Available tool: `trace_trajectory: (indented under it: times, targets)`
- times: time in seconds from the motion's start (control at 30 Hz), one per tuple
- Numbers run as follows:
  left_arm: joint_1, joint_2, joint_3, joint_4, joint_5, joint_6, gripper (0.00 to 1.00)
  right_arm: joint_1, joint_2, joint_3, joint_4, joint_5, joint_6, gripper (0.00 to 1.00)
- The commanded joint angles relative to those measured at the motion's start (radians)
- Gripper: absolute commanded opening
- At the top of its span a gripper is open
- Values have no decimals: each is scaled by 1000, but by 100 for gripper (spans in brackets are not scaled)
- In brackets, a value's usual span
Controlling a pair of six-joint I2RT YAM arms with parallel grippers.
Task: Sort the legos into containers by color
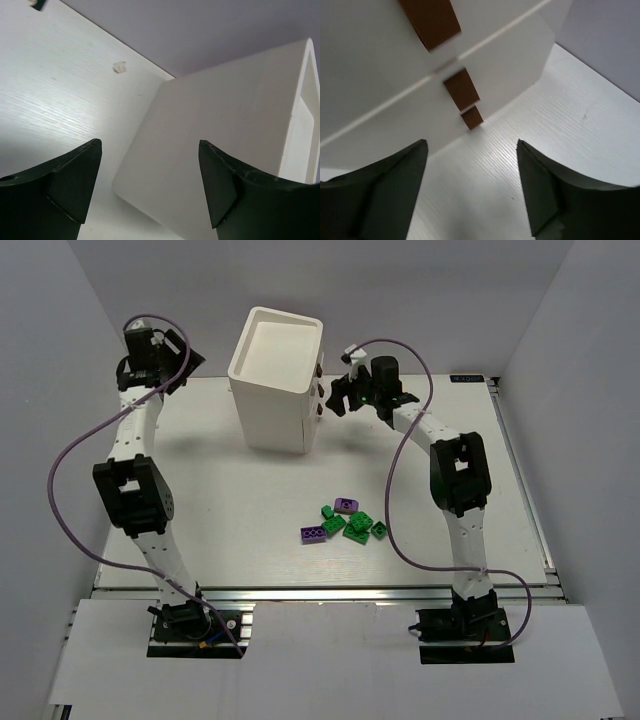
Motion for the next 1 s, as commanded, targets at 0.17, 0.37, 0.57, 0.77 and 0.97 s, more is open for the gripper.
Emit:
trace_trajectory:
  times: [0.17, 0.37, 0.57, 0.77, 0.97]
  targets:
    - [29, -246, -236, 50, -40, -12, 88, -30, 21, 86, 73, -150, -211, 89]
    - [29, -394, -414, 129, 7, -57, 88, -35, 106, 166, 90, -350, -208, 88]
    - [29, -483, -522, 135, 33, -74, 88, -27, 166, 211, 116, -382, -195, 82]
    - [29, -570, -586, 126, 56, -75, 88, -36, 215, 217, 247, -423, -150, 76]
    - [29, -648, -637, 91, 60, -75, 88, -33, 258, 232, 346, -442, -133, 70]
